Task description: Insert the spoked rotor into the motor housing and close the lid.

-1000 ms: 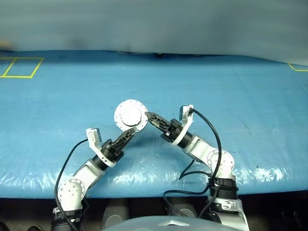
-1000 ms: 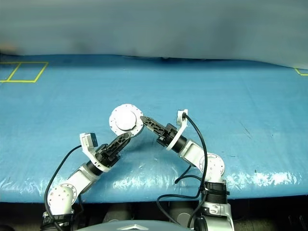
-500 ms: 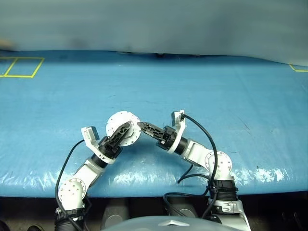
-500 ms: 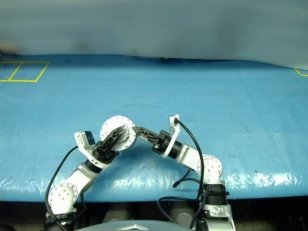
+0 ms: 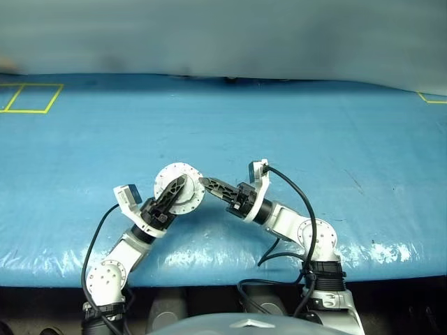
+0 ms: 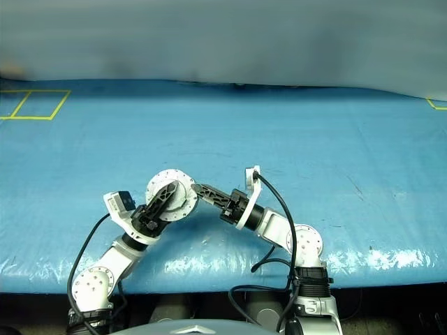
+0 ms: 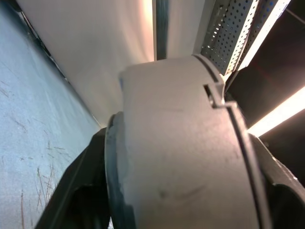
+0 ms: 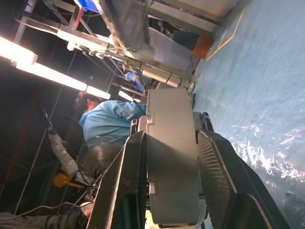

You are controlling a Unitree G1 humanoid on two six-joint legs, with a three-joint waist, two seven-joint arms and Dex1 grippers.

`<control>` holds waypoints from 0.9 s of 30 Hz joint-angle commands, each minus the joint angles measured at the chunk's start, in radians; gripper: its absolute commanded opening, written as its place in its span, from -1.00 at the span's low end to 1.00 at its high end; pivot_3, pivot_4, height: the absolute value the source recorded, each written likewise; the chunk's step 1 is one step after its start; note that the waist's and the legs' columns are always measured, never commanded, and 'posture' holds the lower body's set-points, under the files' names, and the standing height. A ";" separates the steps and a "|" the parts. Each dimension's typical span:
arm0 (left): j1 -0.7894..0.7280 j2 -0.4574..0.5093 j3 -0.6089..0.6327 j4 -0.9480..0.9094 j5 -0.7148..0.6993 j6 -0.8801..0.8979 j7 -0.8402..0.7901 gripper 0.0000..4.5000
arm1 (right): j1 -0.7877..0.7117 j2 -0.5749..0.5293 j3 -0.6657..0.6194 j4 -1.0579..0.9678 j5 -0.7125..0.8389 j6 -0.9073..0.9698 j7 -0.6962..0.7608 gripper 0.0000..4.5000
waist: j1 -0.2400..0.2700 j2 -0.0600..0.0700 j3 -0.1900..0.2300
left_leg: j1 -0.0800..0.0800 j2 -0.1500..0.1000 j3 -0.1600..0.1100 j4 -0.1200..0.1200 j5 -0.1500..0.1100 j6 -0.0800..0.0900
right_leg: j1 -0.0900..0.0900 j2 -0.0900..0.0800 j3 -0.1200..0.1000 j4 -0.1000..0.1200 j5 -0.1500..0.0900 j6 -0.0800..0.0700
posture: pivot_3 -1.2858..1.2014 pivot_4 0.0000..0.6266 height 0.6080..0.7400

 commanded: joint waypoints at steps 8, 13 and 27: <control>-0.014 -0.011 0.009 -0.006 -0.012 0.003 0.041 0.08 | -0.013 -0.001 0.038 -0.043 -0.052 -0.079 0.052 -0.48 | 0.000 0.000 0.000 | 0.000 0.000 0.000 0.000 0.000 0.000 | 0.000 0.000 0.000 0.000 0.000 0.000 | 0.03 -0.52 1.00; -0.040 -0.045 0.040 0.010 0.009 -0.056 0.092 0.08 | -0.016 0.014 0.031 -0.024 -0.082 -0.129 0.032 0.26 | 0.001 0.000 0.000 | 0.000 0.000 0.000 0.000 0.000 0.000 | 0.000 0.000 0.000 0.000 0.000 0.000 | 0.03 -0.52 1.00; -0.327 -0.051 0.177 0.150 0.043 -0.150 0.370 0.08 | -0.009 0.014 0.028 -0.018 -0.273 -0.328 -0.035 0.54 | 0.014 0.000 0.000 | -0.001 -0.001 -0.001 0.001 0.001 -0.001 | 0.001 -0.001 0.000 0.000 0.003 -0.001 | 0.03 -0.52 1.00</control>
